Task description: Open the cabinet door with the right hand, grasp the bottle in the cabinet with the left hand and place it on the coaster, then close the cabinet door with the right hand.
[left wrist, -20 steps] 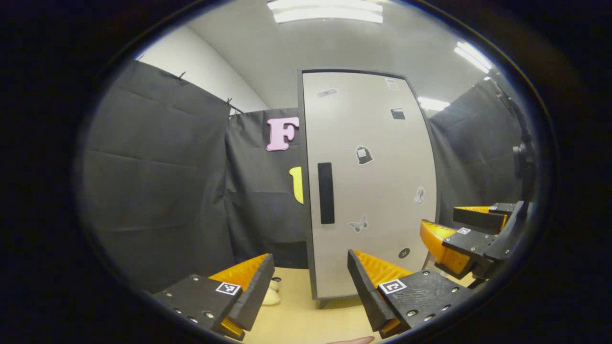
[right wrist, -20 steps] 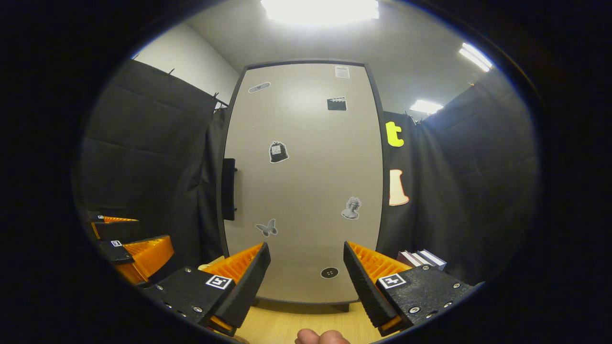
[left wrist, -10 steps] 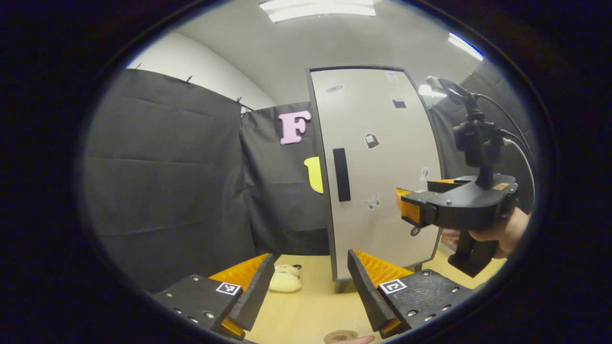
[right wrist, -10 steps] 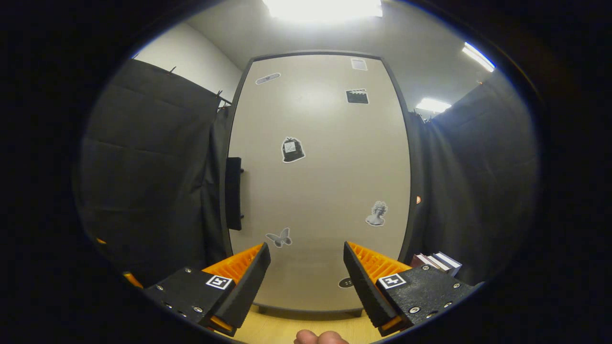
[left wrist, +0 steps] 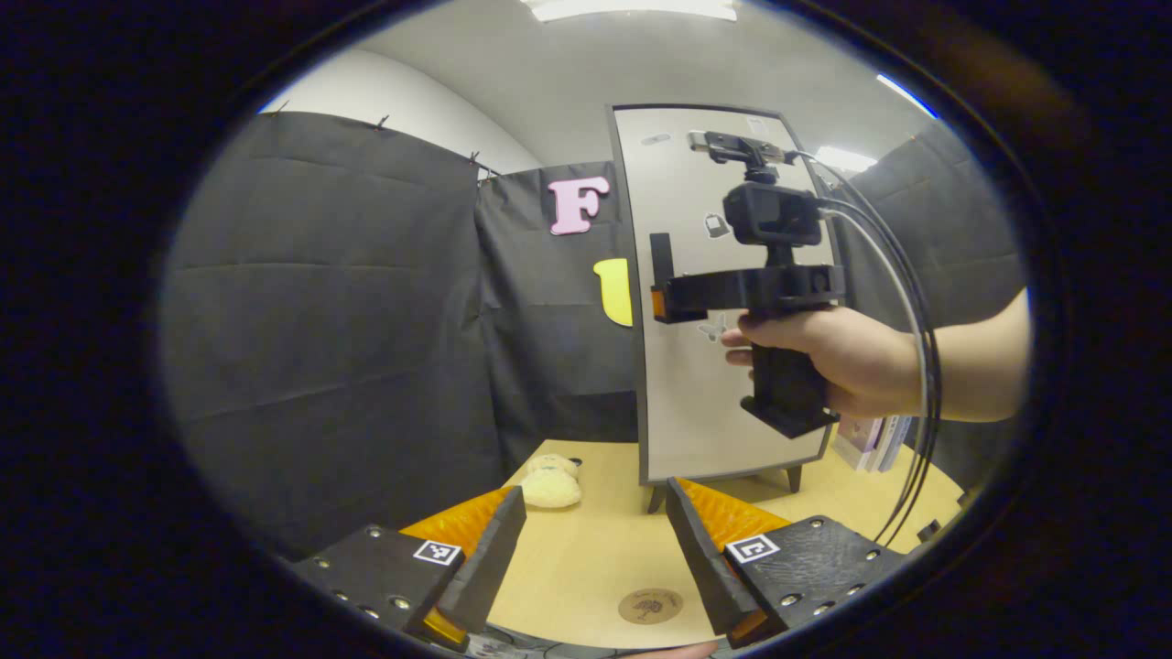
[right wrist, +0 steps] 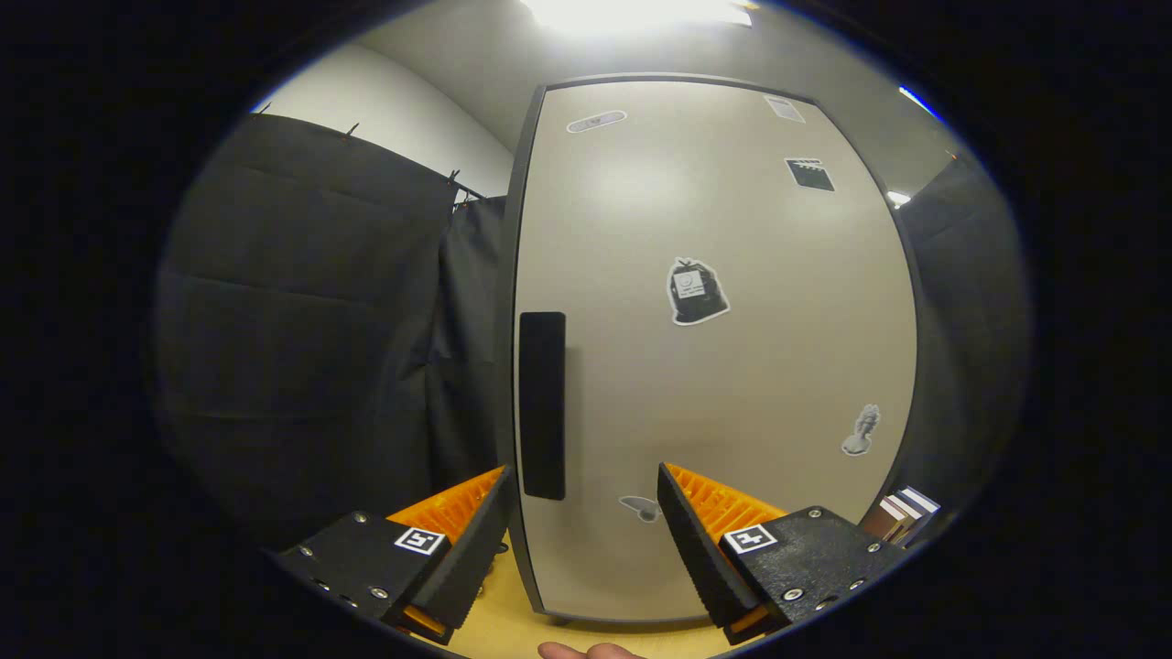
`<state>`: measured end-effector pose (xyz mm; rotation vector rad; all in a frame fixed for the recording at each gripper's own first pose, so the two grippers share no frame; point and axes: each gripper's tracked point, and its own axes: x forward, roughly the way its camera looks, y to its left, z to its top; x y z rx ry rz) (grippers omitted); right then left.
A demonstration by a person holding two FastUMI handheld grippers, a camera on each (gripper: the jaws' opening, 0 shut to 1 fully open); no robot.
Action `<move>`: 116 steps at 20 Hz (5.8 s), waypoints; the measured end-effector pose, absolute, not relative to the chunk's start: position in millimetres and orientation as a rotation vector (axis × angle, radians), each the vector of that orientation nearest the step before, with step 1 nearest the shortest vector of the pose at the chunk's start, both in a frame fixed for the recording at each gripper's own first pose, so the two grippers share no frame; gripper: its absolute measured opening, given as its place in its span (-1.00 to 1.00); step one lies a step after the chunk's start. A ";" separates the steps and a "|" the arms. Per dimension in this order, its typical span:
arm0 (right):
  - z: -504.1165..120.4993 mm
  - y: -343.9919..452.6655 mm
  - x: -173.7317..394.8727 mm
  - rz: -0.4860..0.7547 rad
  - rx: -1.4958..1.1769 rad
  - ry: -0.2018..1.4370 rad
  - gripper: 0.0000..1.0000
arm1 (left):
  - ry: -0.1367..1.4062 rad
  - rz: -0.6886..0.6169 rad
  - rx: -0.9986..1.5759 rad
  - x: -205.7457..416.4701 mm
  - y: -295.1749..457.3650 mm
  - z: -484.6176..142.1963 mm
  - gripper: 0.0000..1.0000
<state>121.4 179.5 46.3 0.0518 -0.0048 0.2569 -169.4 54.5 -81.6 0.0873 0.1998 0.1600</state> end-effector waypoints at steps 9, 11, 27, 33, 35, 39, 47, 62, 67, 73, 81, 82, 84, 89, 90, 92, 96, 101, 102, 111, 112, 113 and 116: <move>43.2 216.1 164.6 0.303 0.065 0.028 -0.30 | 0.197 0.278 0.080 -207.9 95.2 -75.6 0.77; 42.3 215.4 165.8 0.314 0.038 0.022 -0.36 | 0.194 0.333 0.069 -227.2 115.4 -76.6 0.77; 44.0 212.3 123.3 0.454 -0.051 0.051 -0.50 | 0.090 0.350 0.113 -211.9 138.2 -51.8 0.86; 40.7 202.5 116.4 0.549 -0.049 0.094 -0.49 | 0.062 0.311 -0.009 -179.9 127.9 -59.5 0.78; 39.3 199.0 114.0 0.587 -0.048 0.094 -0.49 | 0.042 0.276 0.033 -162.2 132.3 -54.5 0.78; 37.6 190.0 105.7 0.641 -0.049 0.106 -0.49 | -0.002 0.149 0.137 -122.5 130.1 -41.3 0.77; 35.3 167.4 98.4 0.746 -0.036 0.113 -0.50 | -0.015 0.119 0.064 -70.1 93.8 -33.9 0.77; 37.7 105.4 77.9 0.646 0.050 0.164 -0.48 | 0.034 0.179 0.009 -36.2 6.5 -23.7 0.78; 38.1 82.8 75.9 0.514 0.028 0.135 -0.44 | 0.014 0.182 0.032 -25.0 -19.3 -16.0 0.77; 38.7 61.7 70.8 0.332 0.100 0.135 -0.47 | 0.017 0.138 0.104 29.0 -35.3 -18.0 0.78; 49.9 34.0 75.5 0.173 0.087 0.064 0.02 | -0.024 0.048 0.102 174.0 -25.1 -29.8 0.77; 49.6 28.7 77.6 0.141 0.076 0.059 0.07 | -0.029 0.039 0.088 192.7 -24.4 -29.8 0.77; 47.0 20.1 79.6 0.106 0.048 0.067 0.34 | -0.034 0.031 0.079 222.9 -23.3 -29.7 0.77; 37.1 4.0 81.6 0.033 -0.044 0.107 0.51 | -0.073 0.003 0.080 271.6 -27.0 -23.5 0.77; 37.2 2.1 83.4 0.020 -0.056 0.101 0.48 | -0.073 0.007 0.080 277.2 -26.2 -23.9 0.77; 33.8 -5.6 83.4 -0.016 -0.086 0.116 0.51 | -0.063 -0.006 0.061 291.1 -24.7 -29.1 0.77; 35.2 -4.5 84.5 -0.021 -0.087 0.106 0.49 | -0.065 -0.030 0.080 321.9 -24.1 -36.3 0.77; 33.4 -5.4 81.3 -0.039 -0.078 0.122 0.52 | -0.062 -0.054 0.053 354.1 -22.2 -47.9 0.76; 33.5 -5.9 81.4 -0.041 -0.075 0.122 0.52 | -0.071 -0.062 0.055 358.0 -22.2 -46.1 0.71; 33.6 -3.7 83.4 -0.013 -0.069 0.111 0.49 | -0.114 -0.021 0.121 351.4 -21.2 -30.1 0.41; 33.9 -3.2 83.8 -0.008 -0.061 0.110 0.52 | -0.123 -0.036 0.110 344.8 -24.8 -23.9 0.41; 34.1 -2.8 84.2 -0.002 -0.055 0.110 0.53 | -0.134 -0.049 0.097 335.0 -27.0 -18.3 0.41; 31.9 -0.4 85.0 0.043 -0.056 0.114 0.66 | -0.148 -0.032 0.071 288.7 -27.4 -0.9 0.52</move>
